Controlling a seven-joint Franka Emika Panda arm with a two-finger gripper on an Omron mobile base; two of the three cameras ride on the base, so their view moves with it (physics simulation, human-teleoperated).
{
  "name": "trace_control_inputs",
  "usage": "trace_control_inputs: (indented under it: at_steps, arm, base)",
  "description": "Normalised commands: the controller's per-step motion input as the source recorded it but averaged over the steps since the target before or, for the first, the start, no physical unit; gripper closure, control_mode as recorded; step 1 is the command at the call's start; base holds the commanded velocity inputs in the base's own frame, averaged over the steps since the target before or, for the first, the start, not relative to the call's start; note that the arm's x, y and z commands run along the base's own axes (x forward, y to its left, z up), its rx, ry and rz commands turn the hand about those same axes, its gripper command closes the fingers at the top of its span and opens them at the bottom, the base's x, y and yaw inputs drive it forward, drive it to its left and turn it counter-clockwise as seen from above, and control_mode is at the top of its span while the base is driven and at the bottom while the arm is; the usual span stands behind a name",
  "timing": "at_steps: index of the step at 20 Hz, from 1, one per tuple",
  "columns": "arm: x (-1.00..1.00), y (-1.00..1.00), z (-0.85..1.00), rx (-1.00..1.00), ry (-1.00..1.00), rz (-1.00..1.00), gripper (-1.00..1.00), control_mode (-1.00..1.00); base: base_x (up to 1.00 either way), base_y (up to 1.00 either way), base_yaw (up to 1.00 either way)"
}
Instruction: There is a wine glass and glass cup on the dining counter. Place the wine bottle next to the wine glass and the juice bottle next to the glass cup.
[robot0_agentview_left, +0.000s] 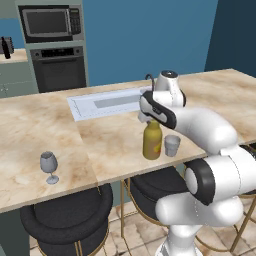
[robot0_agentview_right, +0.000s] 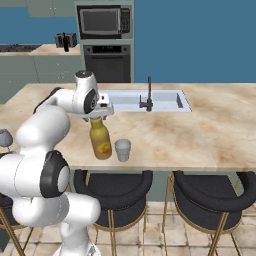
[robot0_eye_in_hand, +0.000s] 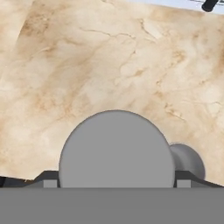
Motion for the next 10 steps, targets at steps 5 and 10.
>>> trace_control_inputs:
  at_steps: [5,10]
  arm:
    - [0.06,-0.03,-0.22,0.00,-0.05,0.00,1.00,-1.00]
    - [0.08,-0.02,-0.19,0.00,-0.07,0.00,1.00,-1.00]
  base:
    - [0.00,0.00,0.00]
    - [0.00,0.00,0.00]
